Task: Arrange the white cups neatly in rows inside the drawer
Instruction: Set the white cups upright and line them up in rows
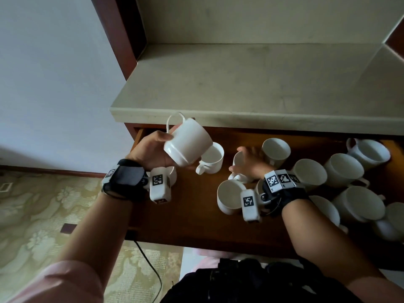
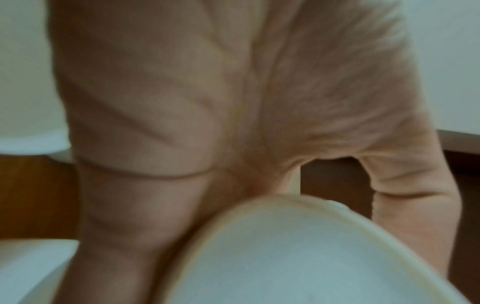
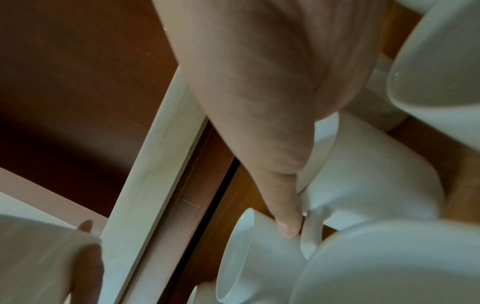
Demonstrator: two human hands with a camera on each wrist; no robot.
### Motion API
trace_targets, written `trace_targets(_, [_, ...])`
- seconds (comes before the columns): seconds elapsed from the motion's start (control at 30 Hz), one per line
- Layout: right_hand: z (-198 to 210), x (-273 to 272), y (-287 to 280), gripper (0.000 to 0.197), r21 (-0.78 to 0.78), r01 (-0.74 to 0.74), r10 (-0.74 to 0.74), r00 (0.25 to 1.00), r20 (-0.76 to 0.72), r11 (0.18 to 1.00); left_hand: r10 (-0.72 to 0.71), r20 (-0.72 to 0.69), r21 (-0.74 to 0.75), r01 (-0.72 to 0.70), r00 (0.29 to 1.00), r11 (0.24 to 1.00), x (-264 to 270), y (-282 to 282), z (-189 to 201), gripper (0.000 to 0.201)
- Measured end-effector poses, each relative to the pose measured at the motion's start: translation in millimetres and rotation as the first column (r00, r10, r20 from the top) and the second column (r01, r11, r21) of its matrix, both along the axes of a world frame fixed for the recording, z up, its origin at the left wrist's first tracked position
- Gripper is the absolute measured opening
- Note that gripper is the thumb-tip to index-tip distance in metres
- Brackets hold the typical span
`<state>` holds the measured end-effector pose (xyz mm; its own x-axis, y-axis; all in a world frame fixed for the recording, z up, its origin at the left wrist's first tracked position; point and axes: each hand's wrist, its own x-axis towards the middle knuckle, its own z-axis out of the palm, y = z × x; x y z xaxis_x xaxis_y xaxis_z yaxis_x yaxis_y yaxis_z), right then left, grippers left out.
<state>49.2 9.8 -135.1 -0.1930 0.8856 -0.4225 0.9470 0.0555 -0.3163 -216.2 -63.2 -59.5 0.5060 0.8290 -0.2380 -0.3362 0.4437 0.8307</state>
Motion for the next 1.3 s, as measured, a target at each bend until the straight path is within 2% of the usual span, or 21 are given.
trace_targets(0.1, [-1.0,0.1,-0.5,0.079,0.001,0.002,-0.002,1.0,-0.005,1.0,0.007,0.093,0.022,-0.009,0.996,1.0,1.2,-3.4,-2.7,0.092])
trace_targets(0.17, [-0.6,0.2,-0.9,0.079,0.004,-0.004,0.004,1.0,-0.002,1.0,0.014,0.116,0.022,-0.017,0.993,1.0,5.1,-4.8,-3.8,0.085])
trace_targets(0.27, [-0.3,0.8,-1.0,0.079,0.007,-0.008,0.008,1.0,-0.011,1.0,0.078,0.11,-0.059,-0.072,0.991,0.996,9.8,-6.2,-4.2,0.074])
trace_targets(0.37, [1.5,0.4,-1.7,0.078,0.003,-0.006,0.006,1.0,-0.01,1.0,0.21,0.031,-0.166,-0.202,0.977,0.965,9.3,-1.4,-5.9,0.057])
trace_targets(0.47, [1.9,0.8,-2.2,0.079,-0.003,-0.005,0.005,1.0,-0.01,1.0,0.254,-0.009,-0.155,-0.253,0.967,0.955,13.8,1.2,-4.3,0.067])
trace_targets(0.53, [1.5,1.1,-2.4,0.08,-0.004,-0.002,0.002,1.0,-0.015,1.0,0.295,-0.074,-0.096,-0.301,0.953,0.949,15.5,2.4,-4.0,0.054])
trace_targets(0.57, [1.8,1.1,-2.6,0.081,-0.004,-0.002,0.002,1.0,-0.014,1.0,0.295,-0.089,-0.064,-0.301,0.951,0.952,13.7,4.3,-6.4,0.042])
trace_targets(0.6, [1.7,1.1,-2.8,0.081,-0.003,-0.003,0.003,1.0,-0.014,1.0,0.269,-0.098,-0.045,-0.274,0.958,0.961,11.6,5.5,-8.1,0.043])
trace_targets(0.67, [2.0,1.4,-3.6,0.081,-0.001,-0.003,0.003,1.0,-0.016,1.0,0.195,-0.135,-0.031,-0.2,0.972,0.979,8.9,8.1,-11.6,0.073])
trace_targets(0.73, [2.8,1.3,-4.3,0.081,-0.001,-0.004,0.004,1.0,-0.018,1.0,0.182,-0.151,-0.005,-0.185,0.972,0.983,10.2,9.7,-10.5,0.083])
trace_targets(0.83, [3.2,0.8,-4.1,0.078,-0.01,-0.001,0.0,1.0,-0.019,1.0,0.141,-0.193,0.085,-0.127,0.971,0.988,9.0,13.0,-12.2,0.071])
trace_targets(0.93, [5.2,1.1,-4.0,0.076,-0.028,0.006,-0.007,0.999,-0.033,1.0,0.122,-0.282,0.118,-0.092,0.952,0.989,2.3,16.5,-9.3,0.076])
trace_targets(1.0, [7.0,1.0,-4.9,0.075,-0.031,-0.003,0.002,0.999,-0.033,1.0,0.101,-0.358,0.139,-0.054,0.928,0.989,-1.8,18.0,-6.5,0.066])
trace_targets(1.07, [9.9,0.0,-6.0,0.075,-0.039,0.002,-0.003,0.999,-0.036,0.999,0.049,-0.479,0.188,0.048,0.876,0.981,-2.1,17.7,-4.6,0.057])
trace_targets(1.1, [11.0,-0.6,-6.0,0.075,-0.041,0.006,-0.008,0.999,-0.033,0.999,0.038,-0.571,0.222,0.109,0.82,0.969,0.0,16.9,-2.6,0.061])
trace_targets(1.2, [11.4,-0.9,-6.5,0.072,-0.035,-0.01,0.01,1.0,-0.013,0.999,-0.026,-0.831,0.22,0.371,0.556,0.902,9.8,15.0,-0.1,0.088])
trace_targets(1.3, [11.6,0.6,-7.4,0.071,-0.038,-0.02,0.019,1.0,-0.022,0.999,-0.065,-0.947,0.148,0.607,0.315,0.781,20.6,12.9,-0.4,0.089])
